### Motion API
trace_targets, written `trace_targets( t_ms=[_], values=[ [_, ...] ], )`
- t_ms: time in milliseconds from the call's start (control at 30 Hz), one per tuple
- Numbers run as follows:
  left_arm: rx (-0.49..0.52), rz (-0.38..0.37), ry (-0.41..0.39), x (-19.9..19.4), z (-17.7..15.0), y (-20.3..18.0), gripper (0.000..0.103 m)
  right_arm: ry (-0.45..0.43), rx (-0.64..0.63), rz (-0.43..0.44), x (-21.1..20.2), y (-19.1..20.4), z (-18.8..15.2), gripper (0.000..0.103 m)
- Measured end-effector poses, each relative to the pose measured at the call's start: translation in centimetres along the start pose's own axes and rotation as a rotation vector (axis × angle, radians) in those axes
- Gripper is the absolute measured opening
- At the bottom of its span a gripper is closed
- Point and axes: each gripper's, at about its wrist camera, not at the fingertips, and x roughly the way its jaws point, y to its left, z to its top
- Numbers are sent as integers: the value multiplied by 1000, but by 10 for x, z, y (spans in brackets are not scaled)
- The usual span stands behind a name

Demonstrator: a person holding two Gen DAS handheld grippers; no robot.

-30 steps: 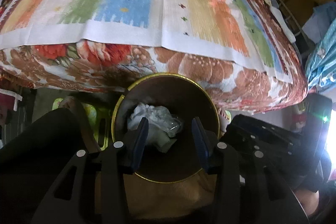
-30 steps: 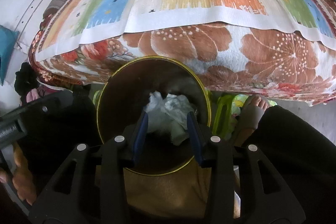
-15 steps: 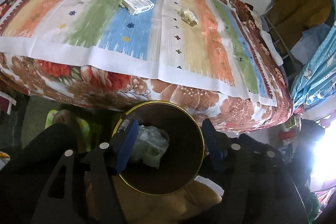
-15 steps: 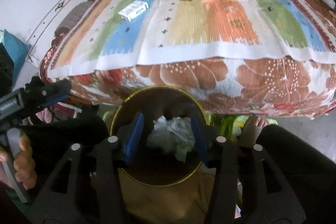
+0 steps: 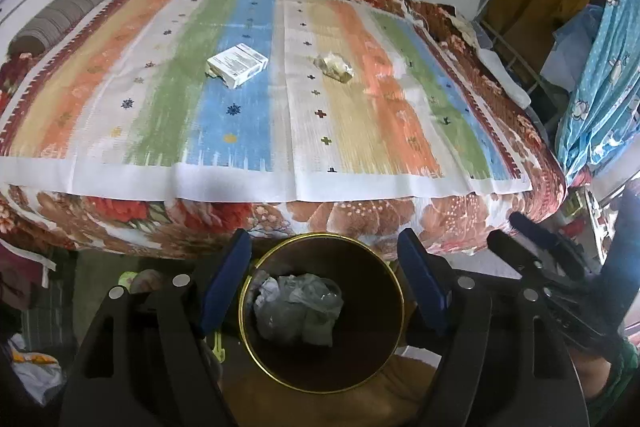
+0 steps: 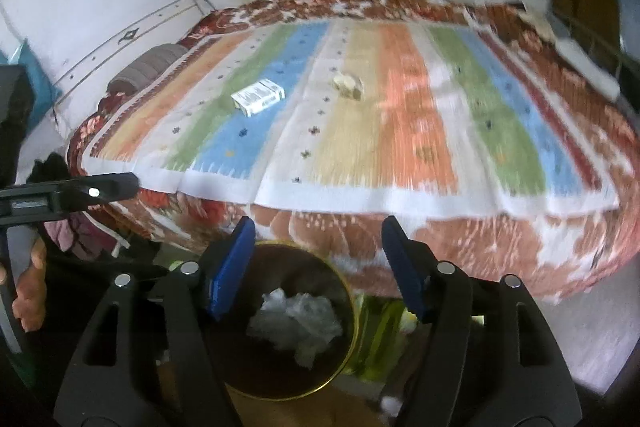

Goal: Collect trash
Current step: 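Move both open grippers forward over the white box and yellowish wrapper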

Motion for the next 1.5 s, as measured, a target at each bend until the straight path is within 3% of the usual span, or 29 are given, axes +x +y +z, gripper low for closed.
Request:
trace_targets(
  t_ms=[100, 333, 433, 567, 733, 900, 1033, 1200, 1500],
  values=[
    [61, 37, -23, -4, 7, -6, 82, -21, -47, 49, -5, 4, 14, 69],
    [63, 77, -68, -7, 27, -1, 83, -62, -80, 17, -4, -1, 40, 70],
    [78, 92, -86, -5, 38, -2, 85, -83, -96, 11, 0, -2, 52, 75],
    [57, 54, -84, -1, 51, -1, 85, -92, -112, 28, 7, -1, 63, 76],
    [60, 72, -94, 7, 68, 3, 87, -93, -123, 41, 24, 2, 80, 80],
    [60, 106, -73, 26, 88, 14, 90, -99, -101, 46, 40, -5, 97, 80],
    [76, 134, -40, 39, 96, 16, 91, -39, -89, 45, 63, -13, 103, 81],
    [114, 177, -56, 56, 113, 21, 97, -55, -86, 32, 85, -25, 117, 93],
    [195, 263, -75, 102, 140, 46, 97, -63, -122, 25, 125, -42, 132, 94]
  ],
)
